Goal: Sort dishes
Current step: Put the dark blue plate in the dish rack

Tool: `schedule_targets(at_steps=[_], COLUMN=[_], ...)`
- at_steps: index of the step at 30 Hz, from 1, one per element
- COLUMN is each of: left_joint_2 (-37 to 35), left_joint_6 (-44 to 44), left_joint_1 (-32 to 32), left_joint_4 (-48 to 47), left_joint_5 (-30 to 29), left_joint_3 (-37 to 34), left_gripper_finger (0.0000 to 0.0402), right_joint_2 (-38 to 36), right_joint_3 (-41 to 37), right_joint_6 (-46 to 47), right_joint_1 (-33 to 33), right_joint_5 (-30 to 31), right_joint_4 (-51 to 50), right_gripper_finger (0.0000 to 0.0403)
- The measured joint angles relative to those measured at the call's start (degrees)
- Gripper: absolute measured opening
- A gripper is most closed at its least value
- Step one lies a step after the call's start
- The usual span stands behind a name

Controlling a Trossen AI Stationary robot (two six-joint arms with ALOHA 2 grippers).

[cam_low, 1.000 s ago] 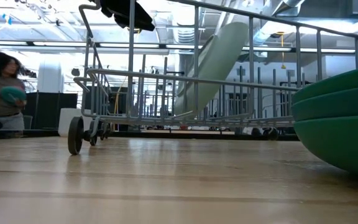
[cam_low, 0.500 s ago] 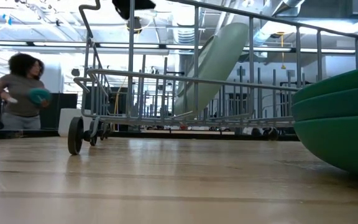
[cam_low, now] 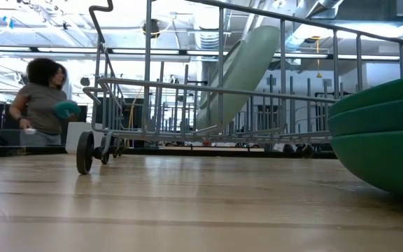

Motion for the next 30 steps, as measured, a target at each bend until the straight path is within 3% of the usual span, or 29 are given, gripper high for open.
schedule_targets(at_steps=[6, 18, 24, 30], left_joint_2=[4.0, 13.5, 13.7, 11.6], left_joint_6=[-3.3, -6.4, -9.4, -9.6], left_joint_1=[-3.7, -3.8, -4.2, -5.1], left_joint_4=[1.2, 2.2, 1.1, -1.3], left_joint_5=[-2.2, -3.0, -3.2, -5.0], left_joint_3=[0.0, 0.2, 0.2, 0.0], left_gripper_finger=[0.0199, 0.0199, 0.0199, 0.0199], right_joint_2=[0.0, 0.4, 0.4, 0.8], right_joint_3=[0.0, 0.0, 0.0, 0.1], right_joint_6=[0.3, 0.3, 0.2, 0.1], right_joint_1=[2.1, 2.7, 2.4, 1.3], right_joint_5=[7.9, 12.0, 18.0, 18.7], right_joint_4=[0.0, 0.1, 1.1, 3.0], right_gripper_finger=[0.025, 0.025, 0.025, 0.025])
